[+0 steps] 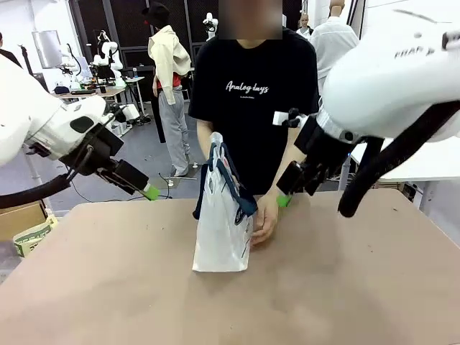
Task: Transfer purchased items from the store into the shopping bag.
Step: Open the Reusable shopping bag in the center of the table.
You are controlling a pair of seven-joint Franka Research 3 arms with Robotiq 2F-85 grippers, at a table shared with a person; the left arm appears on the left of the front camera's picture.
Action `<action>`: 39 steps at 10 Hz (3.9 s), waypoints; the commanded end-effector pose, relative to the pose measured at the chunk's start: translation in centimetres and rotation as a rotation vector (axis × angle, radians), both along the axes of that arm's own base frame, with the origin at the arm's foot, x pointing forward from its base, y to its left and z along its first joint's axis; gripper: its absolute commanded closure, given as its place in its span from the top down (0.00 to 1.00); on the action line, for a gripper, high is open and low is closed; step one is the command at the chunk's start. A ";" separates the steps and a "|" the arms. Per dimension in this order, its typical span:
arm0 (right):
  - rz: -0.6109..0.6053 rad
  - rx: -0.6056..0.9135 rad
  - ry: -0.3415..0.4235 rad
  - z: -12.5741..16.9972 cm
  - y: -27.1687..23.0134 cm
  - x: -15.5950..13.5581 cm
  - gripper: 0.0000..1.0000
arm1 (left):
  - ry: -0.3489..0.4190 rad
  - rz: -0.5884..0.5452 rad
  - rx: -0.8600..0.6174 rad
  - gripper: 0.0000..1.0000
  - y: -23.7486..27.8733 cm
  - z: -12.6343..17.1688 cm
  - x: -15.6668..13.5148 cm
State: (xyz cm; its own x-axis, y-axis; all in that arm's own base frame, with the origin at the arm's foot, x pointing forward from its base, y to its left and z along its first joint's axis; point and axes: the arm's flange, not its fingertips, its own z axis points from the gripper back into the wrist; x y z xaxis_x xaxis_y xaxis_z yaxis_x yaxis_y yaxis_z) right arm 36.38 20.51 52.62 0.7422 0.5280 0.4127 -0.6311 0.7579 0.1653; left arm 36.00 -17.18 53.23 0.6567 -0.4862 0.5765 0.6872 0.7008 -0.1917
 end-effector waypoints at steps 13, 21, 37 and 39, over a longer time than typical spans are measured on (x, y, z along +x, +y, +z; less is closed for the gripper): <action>-0.317 -0.039 0.170 7.5 8.3 8.9 1.00 | 0.266 0.239 -0.093 1.00 -1.9 8.0 6.0; -0.365 0.028 0.257 6.5 10.8 13.4 1.00 | 0.353 0.391 -0.123 1.00 -5.6 7.6 10.1; -0.454 0.012 0.474 2.4 15.2 20.8 1.00 | 0.565 0.430 -0.108 1.00 -8.0 1.5 13.6; -0.456 0.009 0.494 2.1 14.4 20.7 1.00 | 0.577 0.439 -0.104 1.00 -8.2 1.0 13.6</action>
